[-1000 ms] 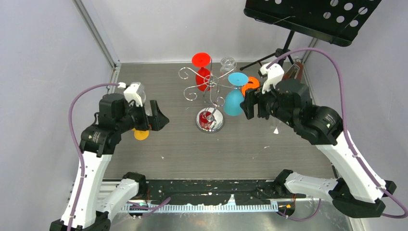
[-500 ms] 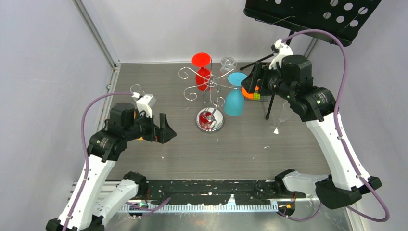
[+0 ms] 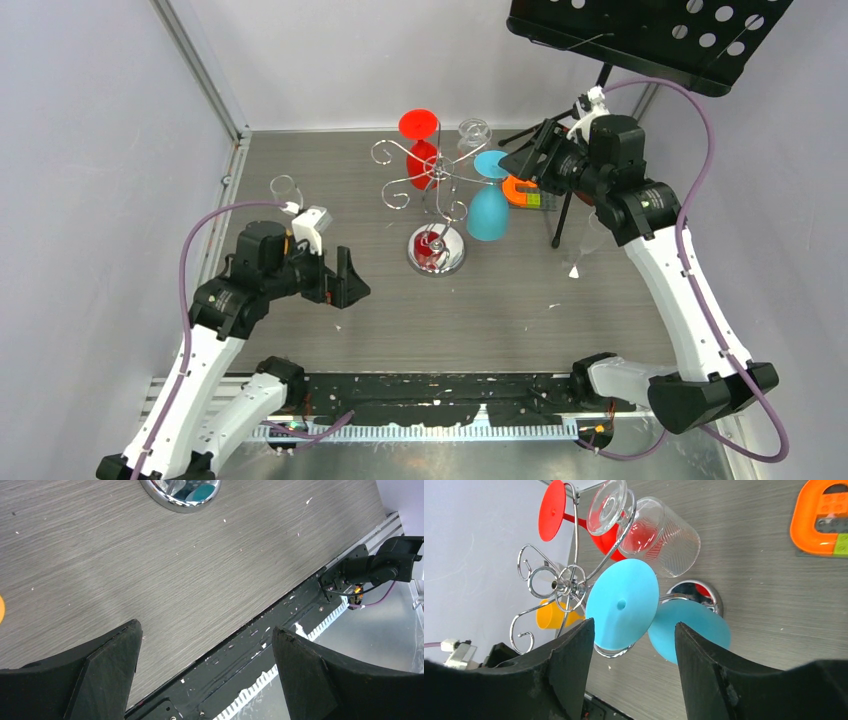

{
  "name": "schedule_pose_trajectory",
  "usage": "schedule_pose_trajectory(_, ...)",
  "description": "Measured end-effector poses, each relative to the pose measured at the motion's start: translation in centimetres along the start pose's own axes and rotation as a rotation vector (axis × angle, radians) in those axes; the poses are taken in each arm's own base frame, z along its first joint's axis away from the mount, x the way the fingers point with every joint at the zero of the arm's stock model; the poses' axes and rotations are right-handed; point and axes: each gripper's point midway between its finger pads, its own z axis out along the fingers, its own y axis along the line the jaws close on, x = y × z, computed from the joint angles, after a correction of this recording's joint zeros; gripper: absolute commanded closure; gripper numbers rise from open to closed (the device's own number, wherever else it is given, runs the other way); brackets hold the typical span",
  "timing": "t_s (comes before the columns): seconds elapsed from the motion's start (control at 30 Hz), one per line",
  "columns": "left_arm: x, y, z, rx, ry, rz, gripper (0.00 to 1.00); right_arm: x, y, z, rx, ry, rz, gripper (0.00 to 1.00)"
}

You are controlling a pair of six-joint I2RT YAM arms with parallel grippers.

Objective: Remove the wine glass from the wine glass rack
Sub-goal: Pick up the wine glass from the wine rack.

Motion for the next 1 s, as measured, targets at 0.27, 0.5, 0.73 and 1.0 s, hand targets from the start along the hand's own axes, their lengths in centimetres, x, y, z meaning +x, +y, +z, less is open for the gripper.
schedule_pose_trajectory(0.27,0.3,0.1,0.3,0.002,0.007,-0.001,0.01,1.0,-0.8,1.6,-0.02,0.015,0.095,0.39)
schedule_pose_trajectory(0.5,0.3,0.1,0.2,0.005,0.002,0.003,0.01,1.1,-0.6,2.3,-0.049,0.007,0.13,0.51)
schedule_pose_trajectory(0.73,0.3,0.1,0.2,0.004,0.003,0.005,0.01,0.8,-0.1,2.5,-0.074,-0.008,0.13,0.57)
schedule_pose_trajectory(1.0,0.3,0.1,0.3,0.003,0.007,0.004,0.0,0.6,-0.1,2.4,-0.081,-0.017,0.123,0.64)
